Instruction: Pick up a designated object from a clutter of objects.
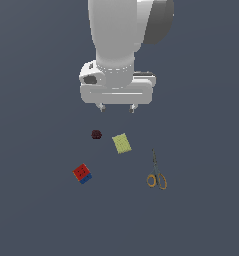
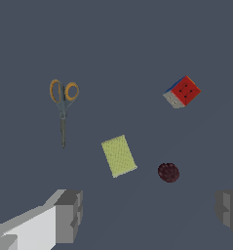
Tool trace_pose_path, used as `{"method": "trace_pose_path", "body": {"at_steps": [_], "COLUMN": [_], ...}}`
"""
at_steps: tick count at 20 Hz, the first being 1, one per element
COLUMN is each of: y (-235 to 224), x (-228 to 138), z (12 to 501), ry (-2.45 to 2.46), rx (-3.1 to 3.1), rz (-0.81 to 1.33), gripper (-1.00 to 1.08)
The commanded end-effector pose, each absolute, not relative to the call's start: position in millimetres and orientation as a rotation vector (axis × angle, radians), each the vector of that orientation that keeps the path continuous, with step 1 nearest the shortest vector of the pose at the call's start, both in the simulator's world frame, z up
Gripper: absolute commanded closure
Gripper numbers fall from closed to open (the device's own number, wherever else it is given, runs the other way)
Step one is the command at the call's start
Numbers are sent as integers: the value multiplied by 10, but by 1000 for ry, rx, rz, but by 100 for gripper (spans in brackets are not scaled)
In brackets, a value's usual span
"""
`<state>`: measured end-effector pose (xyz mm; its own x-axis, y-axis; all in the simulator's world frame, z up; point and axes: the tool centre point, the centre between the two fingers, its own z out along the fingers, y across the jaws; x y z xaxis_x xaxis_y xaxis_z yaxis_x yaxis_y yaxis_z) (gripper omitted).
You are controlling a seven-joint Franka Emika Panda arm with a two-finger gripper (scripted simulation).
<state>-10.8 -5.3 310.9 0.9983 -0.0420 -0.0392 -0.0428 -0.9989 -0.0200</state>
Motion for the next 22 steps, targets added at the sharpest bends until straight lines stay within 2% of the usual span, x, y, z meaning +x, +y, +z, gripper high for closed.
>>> {"method": "trace_pose_path", "body": {"at_steps": [1,11,22], "y": [-53,-31,-127], "x": [-108,-72,54], "z": [3109,3256,3121], "ry": [66,10,-64], "rx": [-3120,-3138,-3137], "rz": [60,30,29], "gripper": [-92,-92,-92]}}
